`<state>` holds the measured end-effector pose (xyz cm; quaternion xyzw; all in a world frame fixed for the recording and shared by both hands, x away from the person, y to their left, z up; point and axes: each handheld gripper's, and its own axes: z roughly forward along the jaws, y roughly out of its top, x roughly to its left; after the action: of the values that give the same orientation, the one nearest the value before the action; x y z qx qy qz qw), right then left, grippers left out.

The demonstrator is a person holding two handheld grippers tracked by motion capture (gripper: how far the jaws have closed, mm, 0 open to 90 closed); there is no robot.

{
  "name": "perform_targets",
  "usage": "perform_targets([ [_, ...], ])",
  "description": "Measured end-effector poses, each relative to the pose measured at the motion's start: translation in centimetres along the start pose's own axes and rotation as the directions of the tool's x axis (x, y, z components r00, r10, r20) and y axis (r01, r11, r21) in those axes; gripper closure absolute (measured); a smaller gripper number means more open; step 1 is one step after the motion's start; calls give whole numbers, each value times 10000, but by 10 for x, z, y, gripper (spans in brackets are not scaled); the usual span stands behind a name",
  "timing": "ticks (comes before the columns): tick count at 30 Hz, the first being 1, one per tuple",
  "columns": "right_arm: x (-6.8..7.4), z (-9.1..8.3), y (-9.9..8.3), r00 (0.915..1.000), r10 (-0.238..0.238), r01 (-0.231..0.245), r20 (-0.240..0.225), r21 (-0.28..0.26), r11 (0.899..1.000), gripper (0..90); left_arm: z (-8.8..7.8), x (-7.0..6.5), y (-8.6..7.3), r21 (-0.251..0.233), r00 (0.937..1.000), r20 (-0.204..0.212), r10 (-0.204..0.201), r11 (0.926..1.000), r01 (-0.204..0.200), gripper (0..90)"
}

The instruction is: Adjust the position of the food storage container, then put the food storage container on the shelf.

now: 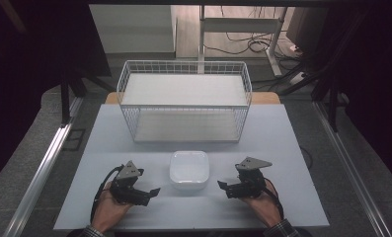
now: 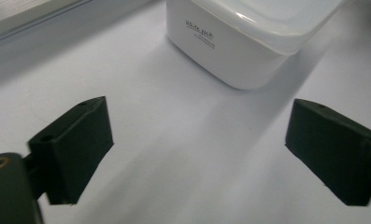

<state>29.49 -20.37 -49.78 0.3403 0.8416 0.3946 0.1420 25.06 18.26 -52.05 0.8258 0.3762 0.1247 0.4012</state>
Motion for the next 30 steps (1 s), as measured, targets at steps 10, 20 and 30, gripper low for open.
perform_targets([
  [10, 2, 3, -4, 9996, -280, 281, -105, 0, 9996, 11, -1, 5, -2, -270, 9995, -293, -83, 9996, 75, 61],
  [20, 0, 3, -3, 9991, -420, 420, -12, 26, 9991, 9, 2, 13, -3, -608, 9981, 305, -534, 9966, 552, 68],
  [30, 4, 3, 6, 9994, -321, 319, -160, -115, 9994, 12, 5, 6, 15, -440, 9932, 941, -686, 9964, 730, 70],
])
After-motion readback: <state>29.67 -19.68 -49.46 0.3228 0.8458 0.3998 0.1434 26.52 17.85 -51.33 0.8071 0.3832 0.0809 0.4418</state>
